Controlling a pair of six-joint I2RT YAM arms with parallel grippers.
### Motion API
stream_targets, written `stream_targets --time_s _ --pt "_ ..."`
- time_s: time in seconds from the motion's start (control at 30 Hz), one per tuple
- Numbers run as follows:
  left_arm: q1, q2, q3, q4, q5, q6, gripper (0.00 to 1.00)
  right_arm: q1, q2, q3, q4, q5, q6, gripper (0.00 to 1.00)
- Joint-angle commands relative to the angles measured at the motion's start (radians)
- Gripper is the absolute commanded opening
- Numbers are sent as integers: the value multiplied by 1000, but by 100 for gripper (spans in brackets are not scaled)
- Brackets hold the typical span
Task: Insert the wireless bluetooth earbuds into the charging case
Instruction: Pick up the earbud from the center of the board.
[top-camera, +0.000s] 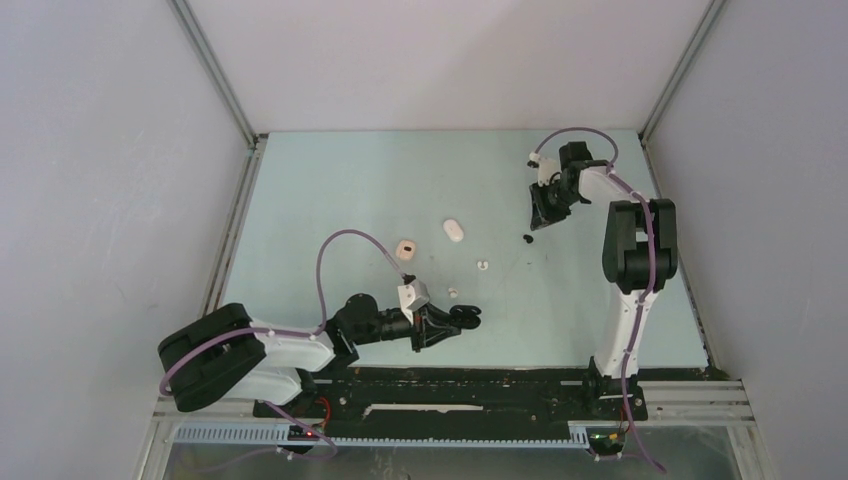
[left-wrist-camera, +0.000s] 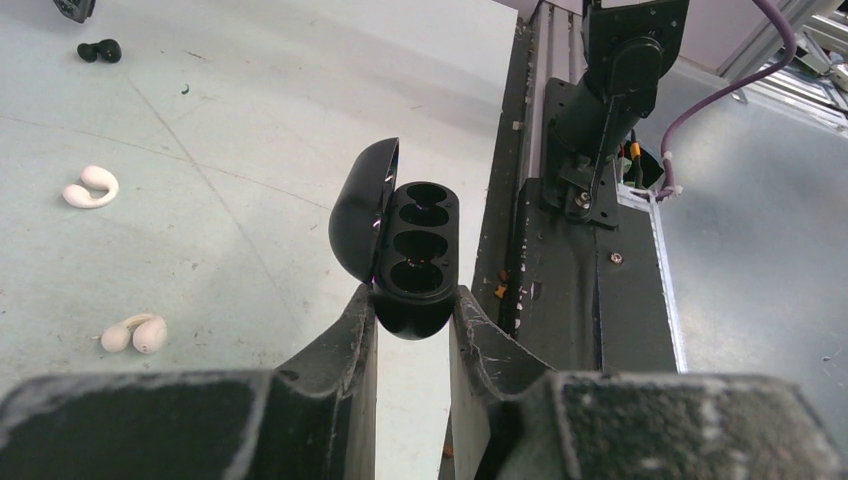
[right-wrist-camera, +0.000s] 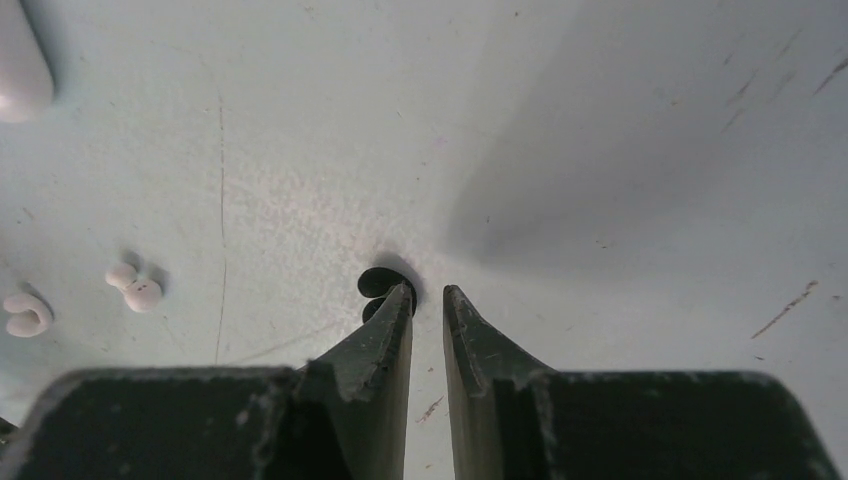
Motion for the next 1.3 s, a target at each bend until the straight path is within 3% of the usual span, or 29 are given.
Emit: stream_targets --time_s 0.0,1.07,1.27 --pt "5 9 46 20 14 28 0 7 16 34 -18 36 -9 21" --pt "5 34 79 -26 26 34 0 37 29 -16 -49 -11 -22 28" --pt "5 40 85 -34 29 34 0 37 20 -25 -51 -44 -27 22"
